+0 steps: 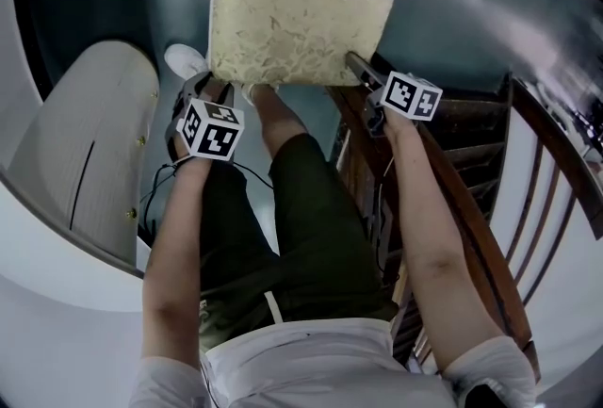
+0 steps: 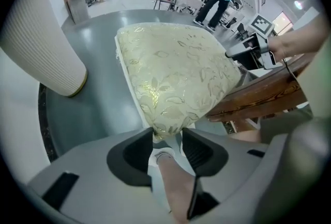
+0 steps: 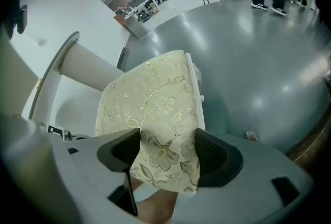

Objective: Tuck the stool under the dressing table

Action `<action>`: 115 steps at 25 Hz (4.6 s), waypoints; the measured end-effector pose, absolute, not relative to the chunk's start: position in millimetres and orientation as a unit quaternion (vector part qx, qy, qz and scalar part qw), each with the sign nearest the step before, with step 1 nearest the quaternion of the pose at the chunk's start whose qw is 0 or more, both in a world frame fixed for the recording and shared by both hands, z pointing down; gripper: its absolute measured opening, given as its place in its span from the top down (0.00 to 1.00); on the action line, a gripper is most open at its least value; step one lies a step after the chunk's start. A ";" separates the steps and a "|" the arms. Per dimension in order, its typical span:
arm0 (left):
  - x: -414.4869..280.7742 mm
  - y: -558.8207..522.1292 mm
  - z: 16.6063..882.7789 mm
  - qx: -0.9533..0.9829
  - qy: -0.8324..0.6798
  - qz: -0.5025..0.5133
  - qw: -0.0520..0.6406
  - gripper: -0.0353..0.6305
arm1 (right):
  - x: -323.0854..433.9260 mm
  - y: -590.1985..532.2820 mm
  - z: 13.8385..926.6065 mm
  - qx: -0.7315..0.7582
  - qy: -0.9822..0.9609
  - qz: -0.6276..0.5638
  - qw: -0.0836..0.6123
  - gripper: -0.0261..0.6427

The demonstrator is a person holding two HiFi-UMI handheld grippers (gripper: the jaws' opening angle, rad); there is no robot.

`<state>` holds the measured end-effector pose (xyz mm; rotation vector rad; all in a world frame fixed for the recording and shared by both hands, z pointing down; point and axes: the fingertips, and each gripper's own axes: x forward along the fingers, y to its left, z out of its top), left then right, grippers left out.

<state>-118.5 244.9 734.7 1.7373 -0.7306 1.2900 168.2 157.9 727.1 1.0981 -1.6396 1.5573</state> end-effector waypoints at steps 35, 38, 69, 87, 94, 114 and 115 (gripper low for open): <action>-54.9 271.7 731.5 0.582 -0.389 0.514 0.495 0.86 | 180.1 148.2 720.7 0.359 -0.674 0.584 0.276 0.58; -52.7 266.8 736.8 0.580 -0.408 0.504 0.494 0.89 | 180.2 148.4 720.6 0.355 -0.676 0.584 0.276 0.58; -5.2 258.7 736.6 0.511 -0.520 0.486 0.482 0.94 | 177.8 156.6 720.7 0.287 -0.724 0.573 0.255 0.61; 19.1 254.6 724.5 0.520 -0.512 0.447 0.517 0.94 | 182.5 119.6 723.6 0.288 -0.736 0.529 0.308 0.57; 18.2 265.7 739.2 0.513 -0.499 0.448 0.536 0.94 | 191.2 115.2 738.3 0.279 -0.722 0.559 0.298 0.42; 28.9 259.5 739.8 0.519 -0.460 0.482 0.535 0.94 | 179.4 118.1 742.6 0.193 -0.706 0.630 0.259 0.51; 29.0 259.6 739.4 0.518 -0.460 0.483 0.535 0.94 | 179.5 118.0 742.4 0.195 -0.706 0.630 0.259 0.51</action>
